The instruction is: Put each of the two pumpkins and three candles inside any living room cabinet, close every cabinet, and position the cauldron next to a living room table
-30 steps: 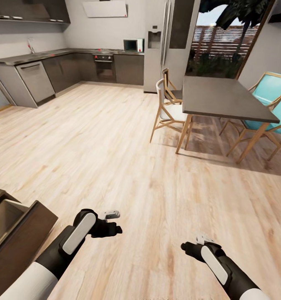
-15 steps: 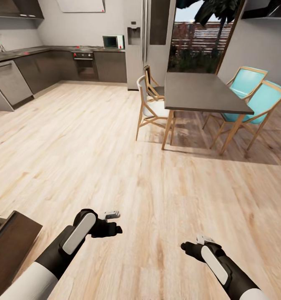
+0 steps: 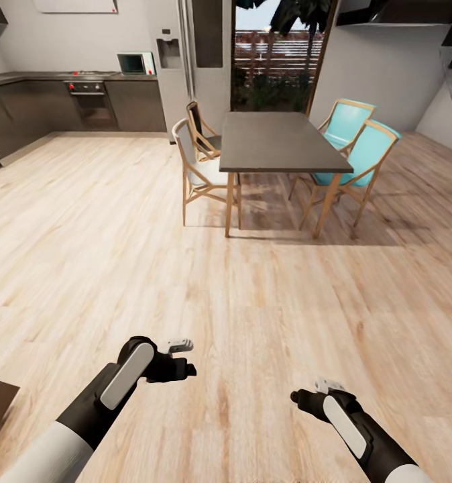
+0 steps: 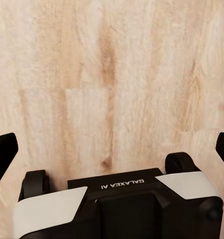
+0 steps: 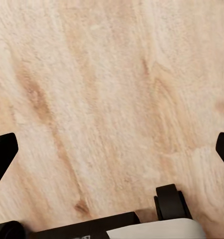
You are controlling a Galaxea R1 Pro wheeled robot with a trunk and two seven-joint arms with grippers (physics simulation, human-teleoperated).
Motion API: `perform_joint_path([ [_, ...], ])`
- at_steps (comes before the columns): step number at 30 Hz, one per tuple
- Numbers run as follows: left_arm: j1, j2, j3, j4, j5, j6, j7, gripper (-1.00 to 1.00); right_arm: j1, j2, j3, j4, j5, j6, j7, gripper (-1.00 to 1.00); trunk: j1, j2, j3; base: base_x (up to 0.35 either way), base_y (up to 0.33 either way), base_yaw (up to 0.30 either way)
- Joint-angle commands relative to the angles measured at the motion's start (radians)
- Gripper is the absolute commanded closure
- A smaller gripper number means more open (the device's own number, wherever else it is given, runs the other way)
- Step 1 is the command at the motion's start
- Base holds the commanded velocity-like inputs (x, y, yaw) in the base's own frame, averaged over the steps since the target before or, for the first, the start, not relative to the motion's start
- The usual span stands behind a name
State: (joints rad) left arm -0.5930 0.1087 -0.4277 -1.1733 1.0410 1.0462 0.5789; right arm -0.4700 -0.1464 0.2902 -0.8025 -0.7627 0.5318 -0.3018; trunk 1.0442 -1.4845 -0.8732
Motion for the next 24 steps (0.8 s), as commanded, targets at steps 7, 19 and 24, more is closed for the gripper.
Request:
perform_joint_path([
  [7, -0.001, 0.002, -0.002, -0.002, 0.010, 0.001, 0.010, -1.00, -0.001, -0.001, 0.006, -0.001, -0.010, 0.000, -0.010, -1.00, 0.000, 0.000, -0.006, 0.000, -0.279, -0.256],
  [19, 0.001, 0.002, -0.002, -0.013, 0.011, 0.001, 0.008, -1.00, -0.001, -0.002, 0.006, -0.001, -0.010, -0.001, -0.010, -1.00, 0.000, 0.000, -0.015, 0.000, -0.126, -0.259],
  [24, 0.001, 0.002, -0.001, -0.016, 0.013, 0.001, 0.006, -1.00, -0.001, -0.002, 0.006, 0.000, -0.010, -0.001, -0.010, -1.00, 0.000, 0.000, -0.018, 0.000, -0.005, -0.265],
])
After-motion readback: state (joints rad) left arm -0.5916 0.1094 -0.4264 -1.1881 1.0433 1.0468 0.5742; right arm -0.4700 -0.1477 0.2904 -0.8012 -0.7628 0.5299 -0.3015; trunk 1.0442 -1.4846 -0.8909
